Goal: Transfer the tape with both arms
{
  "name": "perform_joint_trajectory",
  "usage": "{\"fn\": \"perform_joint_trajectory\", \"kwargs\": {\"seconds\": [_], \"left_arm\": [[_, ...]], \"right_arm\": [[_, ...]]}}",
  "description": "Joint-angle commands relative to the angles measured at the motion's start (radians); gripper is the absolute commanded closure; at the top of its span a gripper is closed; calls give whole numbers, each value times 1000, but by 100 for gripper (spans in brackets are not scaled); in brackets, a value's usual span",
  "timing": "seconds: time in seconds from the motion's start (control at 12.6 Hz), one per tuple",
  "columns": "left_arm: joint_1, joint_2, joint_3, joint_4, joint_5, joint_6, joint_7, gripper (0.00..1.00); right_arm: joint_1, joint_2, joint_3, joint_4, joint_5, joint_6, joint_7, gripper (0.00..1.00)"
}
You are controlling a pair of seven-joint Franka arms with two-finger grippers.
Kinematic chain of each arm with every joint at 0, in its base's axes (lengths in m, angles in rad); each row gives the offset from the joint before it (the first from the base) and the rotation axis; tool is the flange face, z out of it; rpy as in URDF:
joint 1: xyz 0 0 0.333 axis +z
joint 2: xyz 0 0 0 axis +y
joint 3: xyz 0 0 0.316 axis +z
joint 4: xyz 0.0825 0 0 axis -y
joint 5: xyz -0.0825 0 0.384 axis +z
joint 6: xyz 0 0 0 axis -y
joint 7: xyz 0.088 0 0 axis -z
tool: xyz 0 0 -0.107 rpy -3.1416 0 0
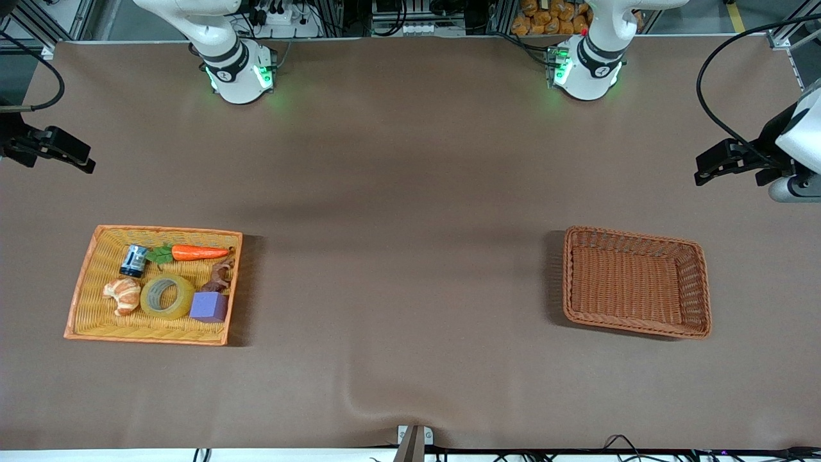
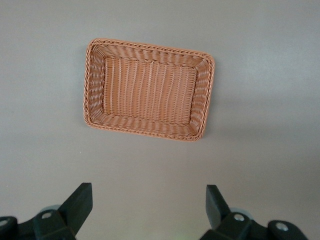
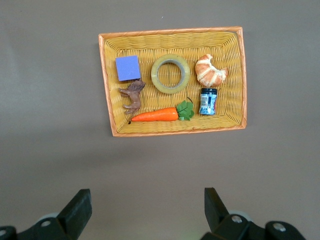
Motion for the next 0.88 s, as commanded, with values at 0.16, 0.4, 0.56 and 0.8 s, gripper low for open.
{"fn": "perform_joint_trajectory", "kwargs": {"seconds": [0.16, 0.4, 0.56, 0.8], "left_arm": [[9, -13, 3, 7, 20, -51, 13, 0], [10, -4, 5, 20, 7, -18, 17, 0], [-1, -39, -3, 11, 23, -40, 10, 0], [5, -53, -32, 10, 3, -165, 19, 0]], "right_arm": [[0, -13, 6, -15, 12, 4, 19, 0], [-3, -11, 6, -16, 12, 4, 19, 0], [-2, -11, 6, -21, 12, 4, 19, 0], [-2, -11, 6, -35, 10, 7, 19, 0]]}}
